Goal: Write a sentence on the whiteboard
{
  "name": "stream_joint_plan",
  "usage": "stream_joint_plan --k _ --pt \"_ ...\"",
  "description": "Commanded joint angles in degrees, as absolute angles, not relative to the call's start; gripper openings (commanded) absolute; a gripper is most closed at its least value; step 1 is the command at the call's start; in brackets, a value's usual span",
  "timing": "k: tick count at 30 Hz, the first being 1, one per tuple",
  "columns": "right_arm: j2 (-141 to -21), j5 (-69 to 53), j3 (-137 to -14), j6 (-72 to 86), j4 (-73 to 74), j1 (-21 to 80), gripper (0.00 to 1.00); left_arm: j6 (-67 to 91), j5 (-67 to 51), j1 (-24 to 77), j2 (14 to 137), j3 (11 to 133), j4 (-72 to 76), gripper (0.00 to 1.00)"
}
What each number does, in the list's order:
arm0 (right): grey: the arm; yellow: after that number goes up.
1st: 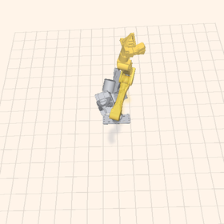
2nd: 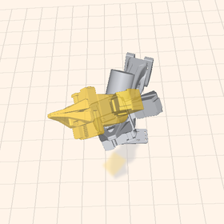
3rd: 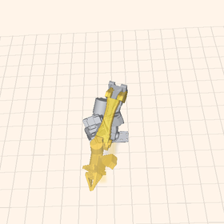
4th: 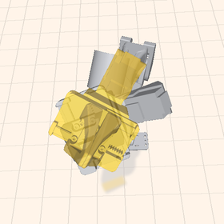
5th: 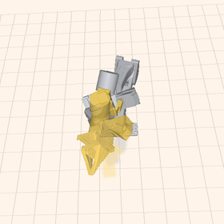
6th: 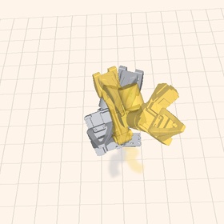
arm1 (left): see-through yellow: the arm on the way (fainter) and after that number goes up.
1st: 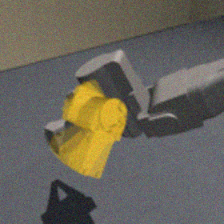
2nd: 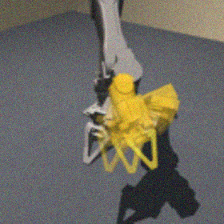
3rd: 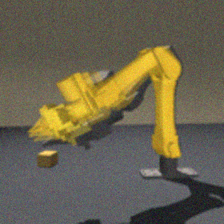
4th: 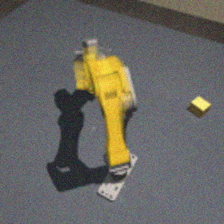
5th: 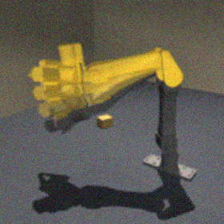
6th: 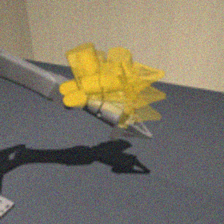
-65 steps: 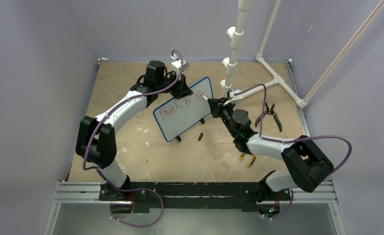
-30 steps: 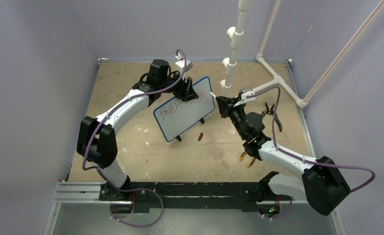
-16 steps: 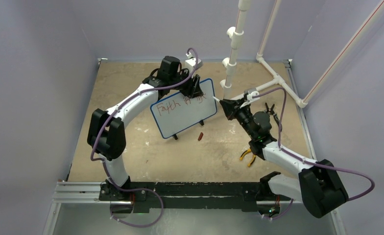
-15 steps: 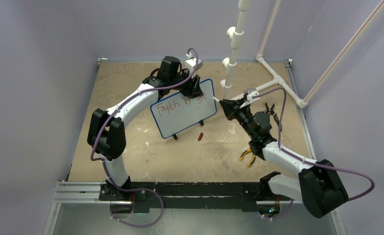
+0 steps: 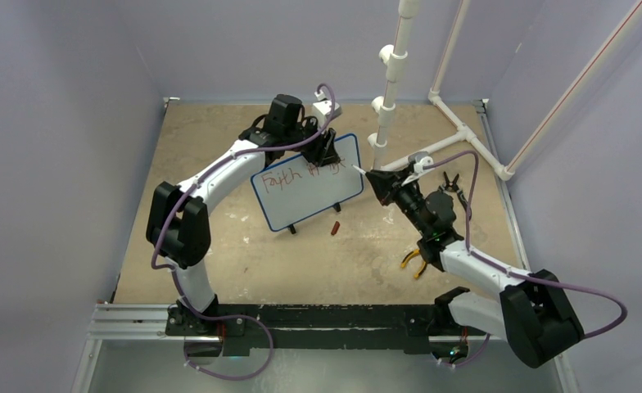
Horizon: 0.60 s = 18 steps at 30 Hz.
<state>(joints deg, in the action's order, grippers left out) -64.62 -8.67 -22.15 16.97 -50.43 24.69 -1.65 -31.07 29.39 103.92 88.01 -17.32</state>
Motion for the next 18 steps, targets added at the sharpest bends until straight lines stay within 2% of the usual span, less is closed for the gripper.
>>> stream_joint_plan --k 1,7,18 --pt "-61.5 -9.5 -20.0 16.8 -55.6 24.4 0.00 -7.2 -36.8 29.0 102.3 89.4 -22.8 0.00" --pt "-61.6 -10.7 -19.3 15.9 -57.7 24.4 0.00 -10.6 -41.3 29.0 102.2 88.8 -26.7 0.00" --pt "-66.5 -14.8 -21.0 15.8 -58.7 24.4 0.00 -10.2 -41.0 29.0 102.7 88.5 -26.5 0.00"
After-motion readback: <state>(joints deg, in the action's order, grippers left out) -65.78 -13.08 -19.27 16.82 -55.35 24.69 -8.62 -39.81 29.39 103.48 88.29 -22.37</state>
